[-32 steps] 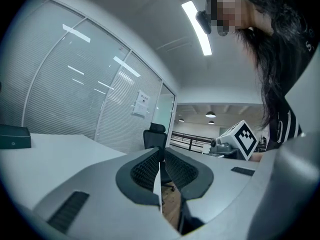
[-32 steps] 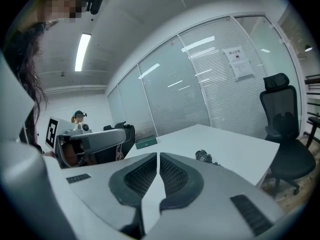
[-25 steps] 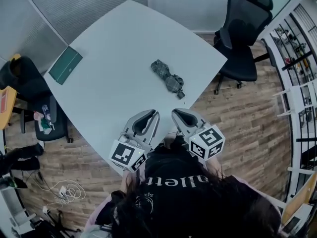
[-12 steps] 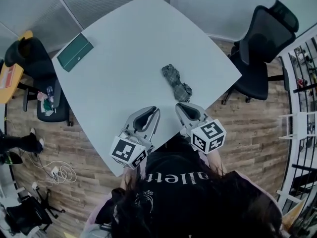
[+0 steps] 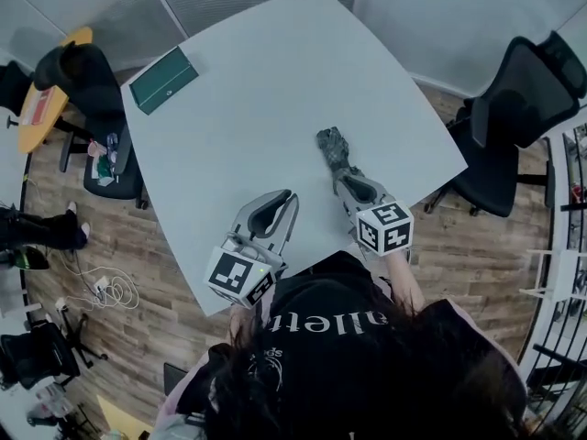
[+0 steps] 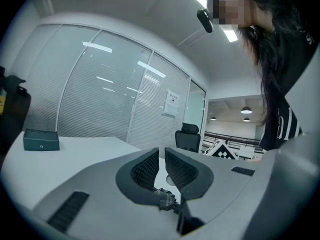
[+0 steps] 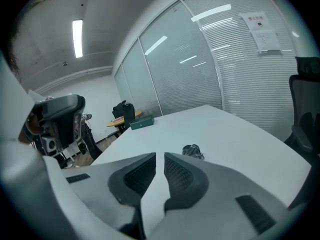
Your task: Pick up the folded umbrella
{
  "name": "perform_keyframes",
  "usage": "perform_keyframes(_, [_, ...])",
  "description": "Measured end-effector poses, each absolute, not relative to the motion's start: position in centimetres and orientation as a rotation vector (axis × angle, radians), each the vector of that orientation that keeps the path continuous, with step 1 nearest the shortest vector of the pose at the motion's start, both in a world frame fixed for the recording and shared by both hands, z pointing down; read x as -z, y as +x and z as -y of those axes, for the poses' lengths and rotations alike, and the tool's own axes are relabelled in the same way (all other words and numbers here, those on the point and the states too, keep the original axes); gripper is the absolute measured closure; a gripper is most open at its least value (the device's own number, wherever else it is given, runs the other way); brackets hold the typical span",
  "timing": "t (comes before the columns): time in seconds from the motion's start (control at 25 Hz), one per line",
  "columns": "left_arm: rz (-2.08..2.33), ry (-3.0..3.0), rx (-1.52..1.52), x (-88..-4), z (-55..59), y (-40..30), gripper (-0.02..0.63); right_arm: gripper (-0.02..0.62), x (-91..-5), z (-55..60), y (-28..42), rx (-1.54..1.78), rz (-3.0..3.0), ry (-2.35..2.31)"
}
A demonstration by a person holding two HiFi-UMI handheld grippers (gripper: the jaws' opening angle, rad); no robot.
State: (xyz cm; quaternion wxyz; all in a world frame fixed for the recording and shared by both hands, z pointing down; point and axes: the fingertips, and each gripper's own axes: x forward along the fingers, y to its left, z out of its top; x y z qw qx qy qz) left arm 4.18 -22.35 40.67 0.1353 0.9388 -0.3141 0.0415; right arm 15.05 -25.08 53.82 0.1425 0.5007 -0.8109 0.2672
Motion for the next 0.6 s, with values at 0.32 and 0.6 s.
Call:
perform_keyframes(0.32, [1.085,2.667,-0.134,-40.6,22.7,2.6,0.551,0.421,-61.4,29.1,16.9,-0.788,2.169,1.341])
perform_keyframes(0.6, [1.199,2.611,-0.149,-40.9,21.9,1.0,0.552,0.305,-67.0,31.2,16.8,-0.811,2.016,1.279])
